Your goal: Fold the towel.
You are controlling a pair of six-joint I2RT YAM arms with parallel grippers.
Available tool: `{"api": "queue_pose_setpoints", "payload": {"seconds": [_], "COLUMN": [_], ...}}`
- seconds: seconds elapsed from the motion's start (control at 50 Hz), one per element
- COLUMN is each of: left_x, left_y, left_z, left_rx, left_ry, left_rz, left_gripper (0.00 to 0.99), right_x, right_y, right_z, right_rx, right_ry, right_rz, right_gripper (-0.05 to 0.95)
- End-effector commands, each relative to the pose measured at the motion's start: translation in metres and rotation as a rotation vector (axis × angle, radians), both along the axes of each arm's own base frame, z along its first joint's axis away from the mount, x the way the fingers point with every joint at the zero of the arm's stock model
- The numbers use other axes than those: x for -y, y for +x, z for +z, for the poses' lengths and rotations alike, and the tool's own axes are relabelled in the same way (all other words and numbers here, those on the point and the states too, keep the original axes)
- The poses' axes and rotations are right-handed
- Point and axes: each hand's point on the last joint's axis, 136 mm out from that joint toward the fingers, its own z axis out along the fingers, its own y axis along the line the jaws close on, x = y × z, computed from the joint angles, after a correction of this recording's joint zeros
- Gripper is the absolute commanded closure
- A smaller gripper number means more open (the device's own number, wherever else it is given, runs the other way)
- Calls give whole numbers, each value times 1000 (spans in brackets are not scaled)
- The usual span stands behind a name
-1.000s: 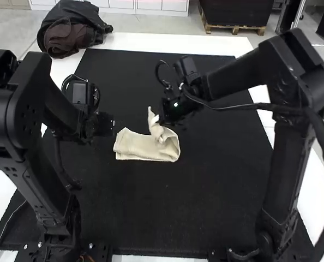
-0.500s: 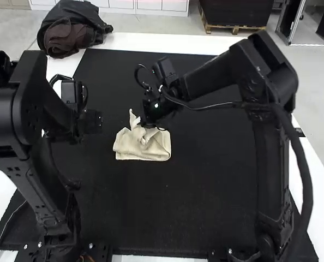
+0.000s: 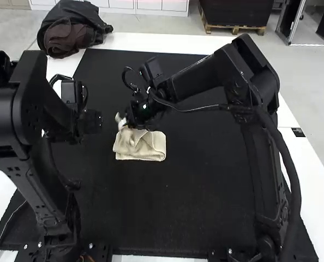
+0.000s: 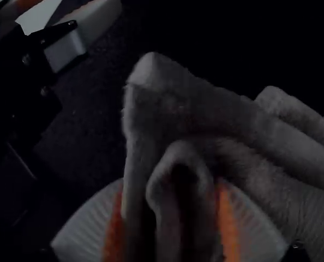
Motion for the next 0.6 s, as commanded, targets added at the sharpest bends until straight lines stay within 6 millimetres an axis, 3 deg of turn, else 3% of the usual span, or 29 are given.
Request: {"api": "queue_pose_setpoints", "payload": {"seconds": [0.0, 0.08, 0.26, 0.28, 0.32, 0.4, 0.42, 0.58], "left_x": [-7, -7, -6, -6, -6, -6, -5, -6], "left_y": [8, 8, 8, 8, 8, 8, 8, 9], "left_z": [19, 20, 19, 18, 18, 19, 19, 20], "left_rx": [54, 56, 55, 53, 53, 55, 56, 61], "left_ry": [20, 20, 19, 19, 19, 19, 20, 20], "left_rz": [19, 19, 16, 16, 16, 16, 14, 14], "left_gripper": [25, 25, 25, 25, 25, 25, 25, 25], "right_x": [-16, -16, 2, 6, 12, 28, 32, 49], "right_y": [3, 10, 41, 44, 46, 45, 47, 36], "right_z": [28, 39, 71, 73, 76, 71, 70, 48], "right_rx": [47, 73, 135, 136, 125, 81, 77, 27], "right_ry": [53, 65, 96, 99, 107, 106, 103, 69], "right_rz": [21, 6, -66, -73, -74, -69, -77, -63], "right_gripper": [195, 69, 52, 85, 251, 882, 933, 925]}}
